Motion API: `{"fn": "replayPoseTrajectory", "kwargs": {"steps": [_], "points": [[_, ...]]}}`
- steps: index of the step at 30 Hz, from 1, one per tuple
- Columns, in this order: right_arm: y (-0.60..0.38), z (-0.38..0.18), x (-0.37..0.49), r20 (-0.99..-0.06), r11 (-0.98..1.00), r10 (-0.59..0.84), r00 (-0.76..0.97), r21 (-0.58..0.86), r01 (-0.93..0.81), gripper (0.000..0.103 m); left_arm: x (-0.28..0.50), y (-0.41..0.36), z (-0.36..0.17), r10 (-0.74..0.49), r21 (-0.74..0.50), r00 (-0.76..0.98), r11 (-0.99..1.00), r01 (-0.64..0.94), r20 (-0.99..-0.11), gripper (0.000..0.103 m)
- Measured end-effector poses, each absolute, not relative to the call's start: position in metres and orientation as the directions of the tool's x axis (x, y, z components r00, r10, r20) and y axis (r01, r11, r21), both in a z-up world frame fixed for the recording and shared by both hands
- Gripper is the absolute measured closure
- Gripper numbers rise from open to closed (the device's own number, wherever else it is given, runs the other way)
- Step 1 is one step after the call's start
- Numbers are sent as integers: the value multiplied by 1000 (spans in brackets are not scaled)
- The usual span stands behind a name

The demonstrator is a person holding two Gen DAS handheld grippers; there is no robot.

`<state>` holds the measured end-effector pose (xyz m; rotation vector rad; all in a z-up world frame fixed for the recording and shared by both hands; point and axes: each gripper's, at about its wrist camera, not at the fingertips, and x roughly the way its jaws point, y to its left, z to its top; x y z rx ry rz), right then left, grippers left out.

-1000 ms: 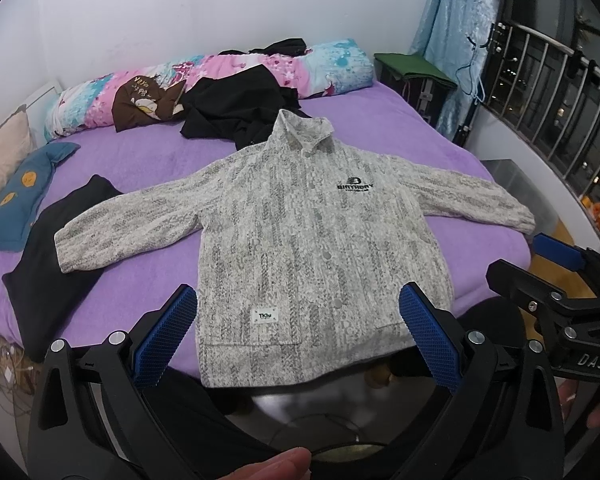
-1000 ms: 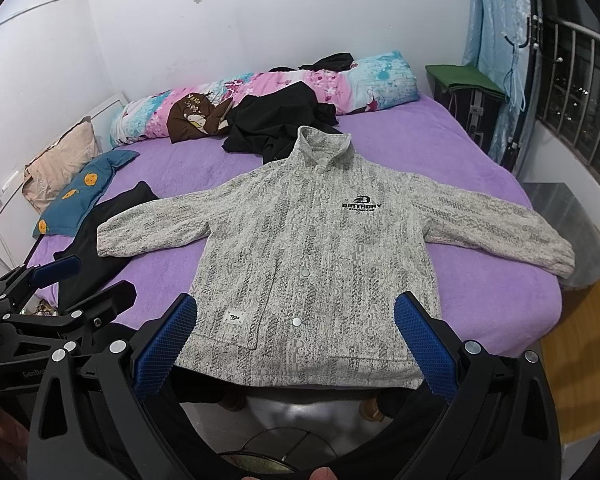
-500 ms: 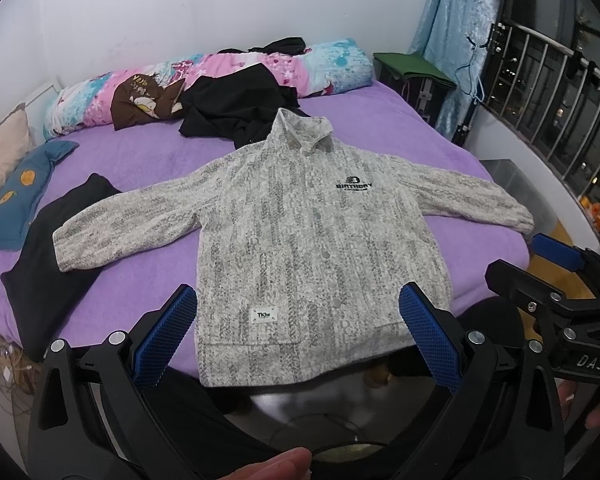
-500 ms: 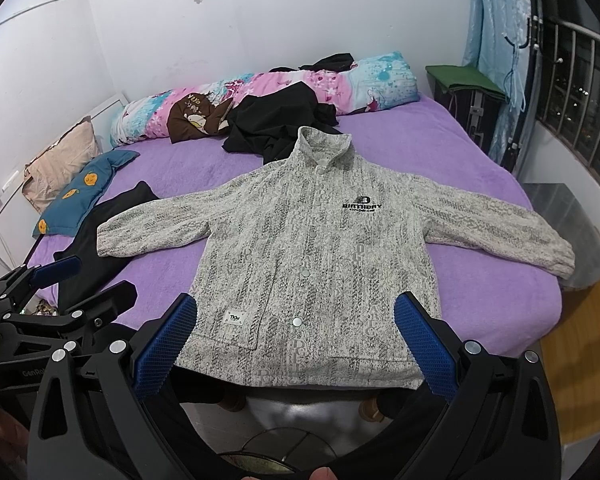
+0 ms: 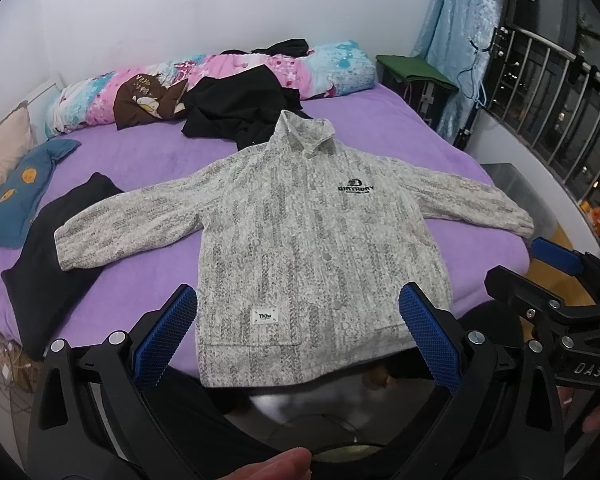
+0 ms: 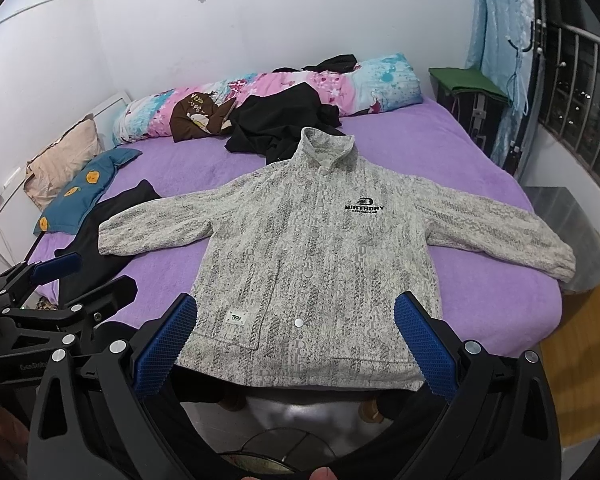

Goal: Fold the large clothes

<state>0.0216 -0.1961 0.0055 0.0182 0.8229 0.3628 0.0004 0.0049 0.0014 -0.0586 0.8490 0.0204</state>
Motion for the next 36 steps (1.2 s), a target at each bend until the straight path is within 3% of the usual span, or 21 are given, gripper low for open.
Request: {"fn": "replayPoseTrajectory", "kwargs": {"steps": [22,28,36], "points": [[-156,7,32,-739,925,302,602,74,-373,6,8,43,-13,-37,-119,662,990,-79,-749,6],[-122,9,39,-745,904,291,600,9,-427,6,11,80,-22,-127,-254,679,963,-91,-723,6],[-63,7,56,-731,855,327,599,-41,-517,6,23,170,-47,-214,-489,696,843,-223,-685,6]]}}
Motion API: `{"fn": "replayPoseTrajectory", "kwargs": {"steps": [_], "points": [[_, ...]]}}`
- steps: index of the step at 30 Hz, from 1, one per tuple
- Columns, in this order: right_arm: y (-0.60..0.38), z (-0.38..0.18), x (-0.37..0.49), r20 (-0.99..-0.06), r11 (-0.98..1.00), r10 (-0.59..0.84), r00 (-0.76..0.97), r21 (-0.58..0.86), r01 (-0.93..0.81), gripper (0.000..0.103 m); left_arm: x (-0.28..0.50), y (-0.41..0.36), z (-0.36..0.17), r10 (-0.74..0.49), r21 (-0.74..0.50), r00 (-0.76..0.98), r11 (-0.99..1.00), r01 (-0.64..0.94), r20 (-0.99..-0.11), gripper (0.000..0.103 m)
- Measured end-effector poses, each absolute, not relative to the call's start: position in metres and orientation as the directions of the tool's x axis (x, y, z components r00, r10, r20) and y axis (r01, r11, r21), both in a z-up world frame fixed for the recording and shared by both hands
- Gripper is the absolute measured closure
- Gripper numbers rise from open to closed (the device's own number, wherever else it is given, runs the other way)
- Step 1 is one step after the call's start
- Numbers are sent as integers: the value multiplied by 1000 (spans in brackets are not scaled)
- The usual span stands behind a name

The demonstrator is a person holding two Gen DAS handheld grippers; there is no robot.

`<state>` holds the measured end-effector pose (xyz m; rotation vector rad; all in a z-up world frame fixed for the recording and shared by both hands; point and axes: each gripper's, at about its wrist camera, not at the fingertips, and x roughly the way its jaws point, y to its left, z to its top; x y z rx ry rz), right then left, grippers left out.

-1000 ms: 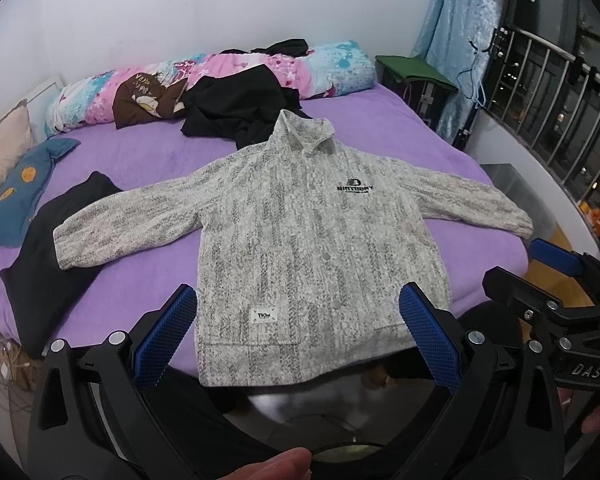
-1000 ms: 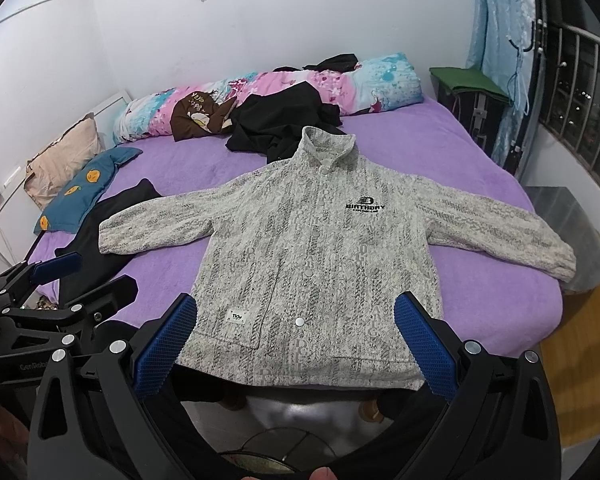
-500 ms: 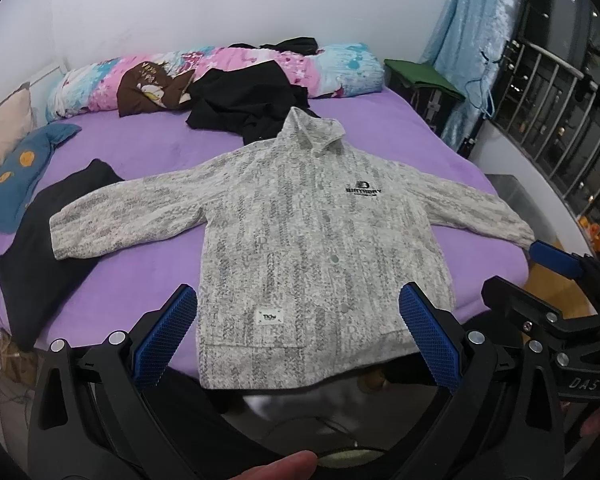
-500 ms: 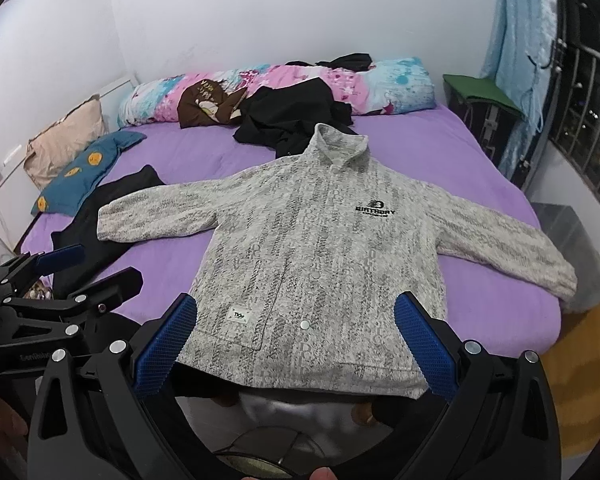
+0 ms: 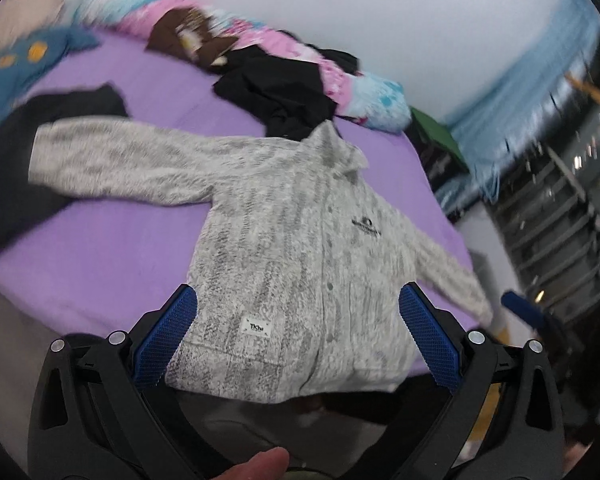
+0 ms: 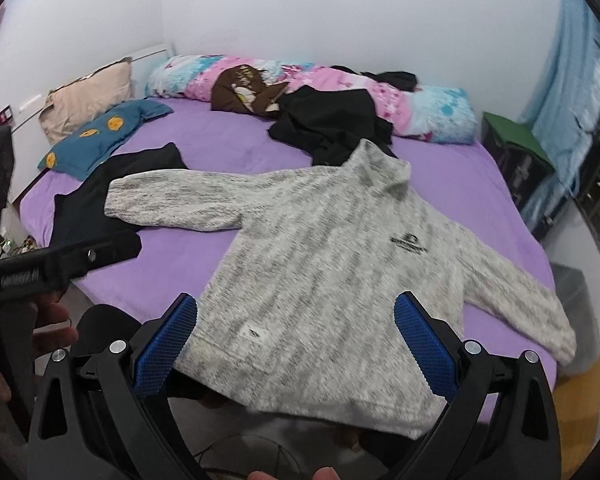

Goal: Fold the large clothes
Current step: 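Move the left gripper along the jacket sleeve toward its cuff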

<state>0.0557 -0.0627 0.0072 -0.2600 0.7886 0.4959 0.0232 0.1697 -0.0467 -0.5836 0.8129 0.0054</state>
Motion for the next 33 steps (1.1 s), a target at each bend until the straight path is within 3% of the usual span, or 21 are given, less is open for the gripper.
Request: {"fn": "replayPoseTrajectory", "kwargs": {"steps": [15,19,27,33], "points": [[60,-8,88,-656,712,336,676,-293,-638,6,39,326,-106,-101,-618,756,650,-442,-647,6],[84,-13,99,-631,686,358,688,-322,-652,6,46,360,-131,-130,-649,733,585,-487,-668,6],[138,-32,124,-581,620,354,733,-440,-649,6,57,393,-164,-38,-555,668,593,-584,-744,6],[169,-54,144,-587,567,356,727,-483,-668,6,61,432,-189,-30,-607,700,525,-596,-713,6]]}}
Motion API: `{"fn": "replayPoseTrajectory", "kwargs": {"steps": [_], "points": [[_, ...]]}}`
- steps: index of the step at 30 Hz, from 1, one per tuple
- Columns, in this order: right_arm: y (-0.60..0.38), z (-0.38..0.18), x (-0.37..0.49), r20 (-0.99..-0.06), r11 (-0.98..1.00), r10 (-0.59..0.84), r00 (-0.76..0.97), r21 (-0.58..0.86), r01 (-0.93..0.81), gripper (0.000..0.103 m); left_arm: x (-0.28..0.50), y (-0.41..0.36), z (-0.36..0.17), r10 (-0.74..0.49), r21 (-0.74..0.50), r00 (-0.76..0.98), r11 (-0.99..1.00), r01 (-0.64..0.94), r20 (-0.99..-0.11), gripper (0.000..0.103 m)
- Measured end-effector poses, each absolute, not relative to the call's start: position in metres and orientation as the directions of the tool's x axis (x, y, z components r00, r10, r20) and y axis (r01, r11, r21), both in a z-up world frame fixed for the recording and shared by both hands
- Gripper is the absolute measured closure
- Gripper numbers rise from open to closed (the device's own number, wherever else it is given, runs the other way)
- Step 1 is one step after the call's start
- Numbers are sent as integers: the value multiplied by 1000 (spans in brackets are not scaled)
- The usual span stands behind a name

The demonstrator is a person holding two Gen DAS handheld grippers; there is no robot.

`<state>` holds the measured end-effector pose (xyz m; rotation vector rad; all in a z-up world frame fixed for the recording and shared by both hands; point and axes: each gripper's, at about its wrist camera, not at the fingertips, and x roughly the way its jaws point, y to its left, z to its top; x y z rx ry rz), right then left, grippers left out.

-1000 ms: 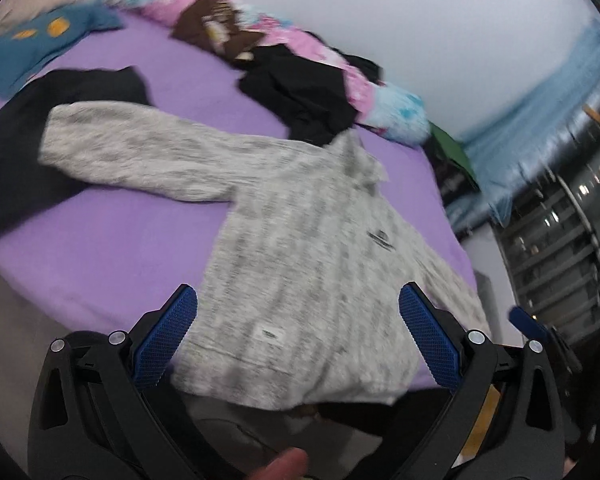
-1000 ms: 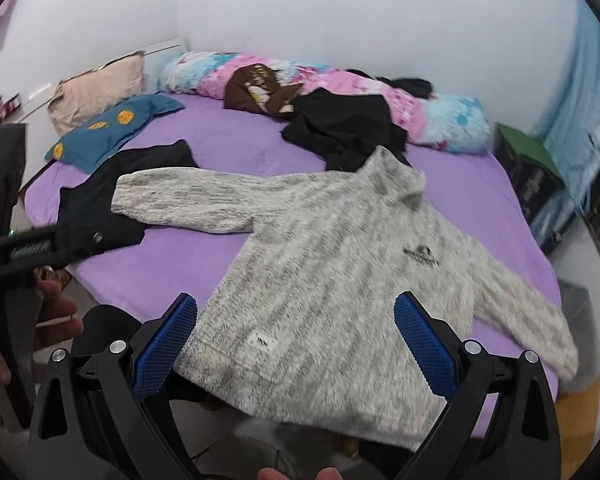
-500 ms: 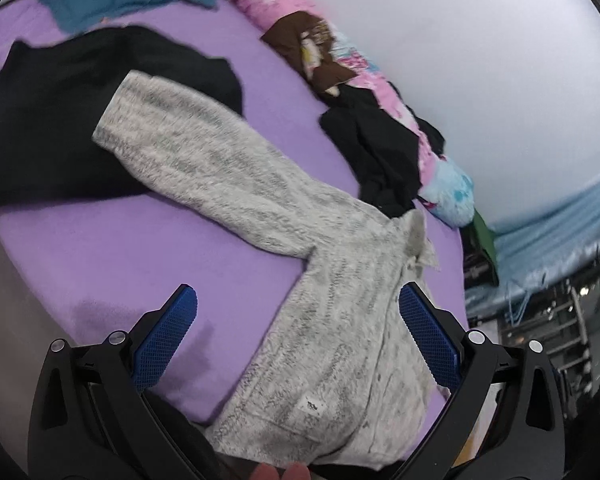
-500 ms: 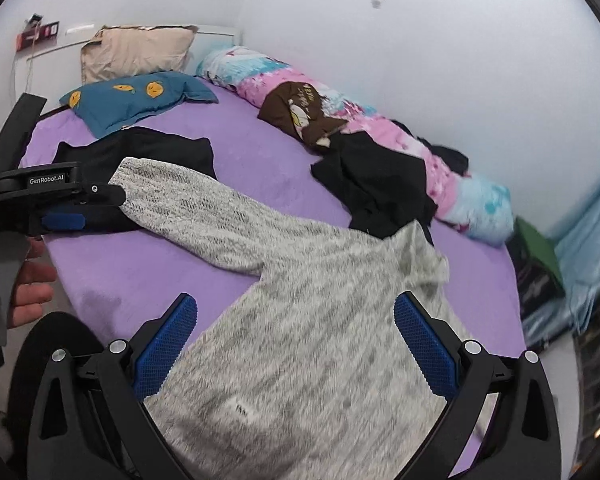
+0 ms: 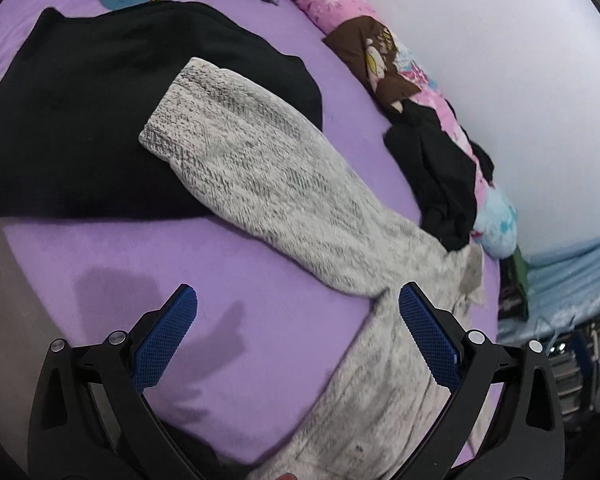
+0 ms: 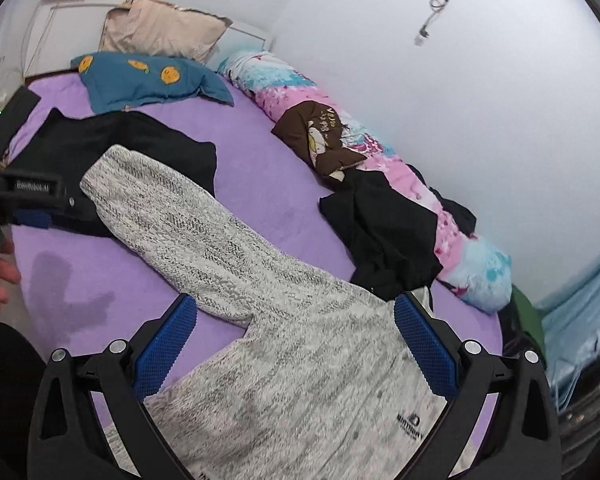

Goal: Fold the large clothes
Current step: 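Move the left gripper along the jacket sleeve toward its cuff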

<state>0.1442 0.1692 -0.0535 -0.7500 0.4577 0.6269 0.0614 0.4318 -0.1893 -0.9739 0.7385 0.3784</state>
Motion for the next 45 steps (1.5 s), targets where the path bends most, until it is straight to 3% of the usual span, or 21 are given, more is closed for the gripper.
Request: {"fn": "replayPoseTrajectory", "kwargs": {"steps": [8,13,20,25,28,41,45], "points": [[202,-96,155,-615,476,361,701,-525,-705,6,62,478,-219,-30,-745,795,374,-552,-605,6],[217,-130,175,-711,439,349,611,-452,-777,6,57,495,-240,4,-792,830,297,-533,-557,6],[230,-160,188,-738,388,365,568,-434,-813,6,61,510,-252,44,-834,871,269,-482,-489,6],[238,-172,200,-751,382,378,541,-406,-830,6,70,525,-262,93,-802,845,273,-531,-527,6],[243,-173,201,-741,375,388,548,-416,-829,6,77,533,-278,63,-808,839,239,-538,-540,6],[262,-228,228,-723,292,309,618,-546,-785,6,102,553,-302,57,-837,863,222,-500,-501,7],[268,-252,243,-741,263,279,611,-553,-791,10,104,557,-309,69,-829,857,225,-513,-511,18]]}}
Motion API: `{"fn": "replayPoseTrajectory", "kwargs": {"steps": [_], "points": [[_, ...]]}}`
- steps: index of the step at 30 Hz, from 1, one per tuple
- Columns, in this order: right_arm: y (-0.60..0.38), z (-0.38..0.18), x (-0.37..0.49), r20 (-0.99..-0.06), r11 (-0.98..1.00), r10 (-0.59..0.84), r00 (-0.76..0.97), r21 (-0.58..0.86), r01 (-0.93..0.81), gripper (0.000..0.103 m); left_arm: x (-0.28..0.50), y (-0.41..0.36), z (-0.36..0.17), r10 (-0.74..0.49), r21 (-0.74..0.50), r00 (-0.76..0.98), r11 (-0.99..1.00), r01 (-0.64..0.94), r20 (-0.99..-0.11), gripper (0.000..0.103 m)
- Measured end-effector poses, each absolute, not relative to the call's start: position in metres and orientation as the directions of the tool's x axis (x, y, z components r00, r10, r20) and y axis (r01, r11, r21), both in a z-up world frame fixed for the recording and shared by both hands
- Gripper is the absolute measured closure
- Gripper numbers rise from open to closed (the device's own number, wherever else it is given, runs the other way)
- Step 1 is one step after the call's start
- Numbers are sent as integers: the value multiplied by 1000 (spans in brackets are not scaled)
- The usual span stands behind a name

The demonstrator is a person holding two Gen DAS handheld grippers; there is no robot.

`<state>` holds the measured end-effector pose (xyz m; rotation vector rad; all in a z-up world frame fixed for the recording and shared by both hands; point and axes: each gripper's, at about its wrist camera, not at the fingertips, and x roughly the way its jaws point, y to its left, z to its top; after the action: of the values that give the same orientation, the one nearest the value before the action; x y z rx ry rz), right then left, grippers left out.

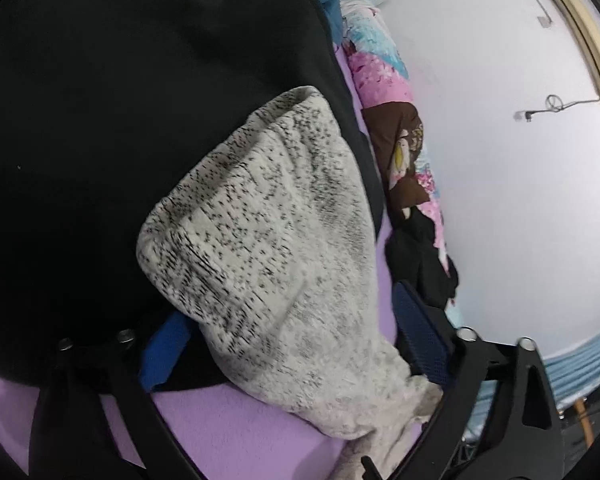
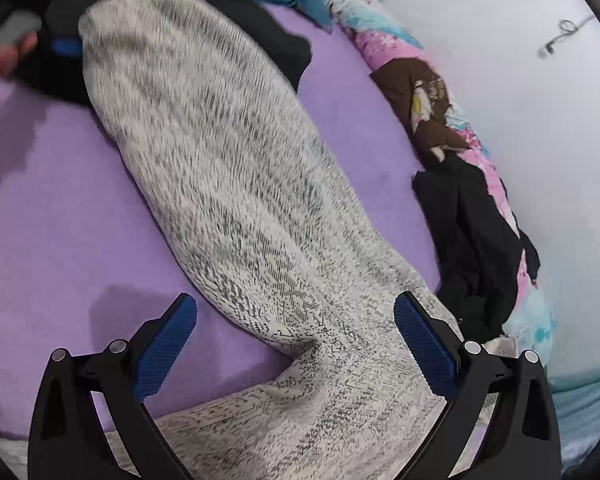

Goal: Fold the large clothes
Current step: 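Move the left gripper along the jacket sleeve toward its cuff, then grasp the sleeve cuff with the left gripper and lift it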

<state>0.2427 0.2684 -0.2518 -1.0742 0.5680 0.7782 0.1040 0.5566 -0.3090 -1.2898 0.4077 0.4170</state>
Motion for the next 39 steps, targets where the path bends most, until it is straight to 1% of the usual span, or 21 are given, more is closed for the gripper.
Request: {"fn": "replayPoseTrajectory", "kwargs": {"steps": [3,4,5,6,7,8,11,12,13,20,22,24,25,28,31,35,39], "points": [[272,-263,256,-753,274,244,611,-551,-788,22,105,559,-310,82,-817,850,239,-524,-521,27],[272,-267,259,-753,274,232,615,-556,-784,28,104,560,-311,86,-816,849,238,-526,-522,32],[273,-271,262,-758,274,220,615,-557,-784,34,103,561,-311,89,-816,848,236,-527,-522,34],[272,-273,264,-763,276,213,610,-552,-787,36,100,562,-312,92,-818,850,235,-524,-518,39],[272,-276,267,-771,277,206,603,-545,-792,40,100,563,-313,93,-822,853,235,-520,-513,47],[270,-279,268,-772,278,201,603,-545,-791,44,99,564,-313,97,-820,852,235,-522,-515,52],[268,-283,271,-783,271,201,589,-533,-801,45,99,565,-312,103,-815,850,245,-525,-517,53],[268,-284,271,-782,267,202,590,-535,-801,45,100,565,-311,106,-813,850,250,-525,-516,56],[267,-285,271,-782,262,203,589,-536,-803,45,99,565,-310,110,-808,846,256,-531,-522,74],[269,-297,277,-789,253,200,581,-531,-809,44,97,561,-298,127,-798,844,280,-534,-520,80],[269,-302,287,-819,279,193,541,-483,-830,45,99,560,-293,125,-796,845,289,-532,-520,83],[269,-306,299,-861,325,184,475,-402,-856,48,99,555,-284,110,-820,877,315,-477,-468,84],[269,-306,304,-878,349,185,442,-362,-864,49,101,553,-275,105,-815,884,350,-461,-455,85],[263,-304,318,-908,399,212,362,-258,-880,49,108,543,-249,88,-791,892,429,-436,-444,85],[252,-291,321,-907,435,252,339,-207,-877,49,111,534,-227,88,-772,892,468,-430,-443,85],[227,-262,310,-875,462,326,357,-182,-868,49,113,518,-195,83,-770,907,500,-397,-413,85],[201,-246,302,-859,493,354,369,-164,-854,48,131,500,-167,80,-764,916,526,-373,-392,85]]}}
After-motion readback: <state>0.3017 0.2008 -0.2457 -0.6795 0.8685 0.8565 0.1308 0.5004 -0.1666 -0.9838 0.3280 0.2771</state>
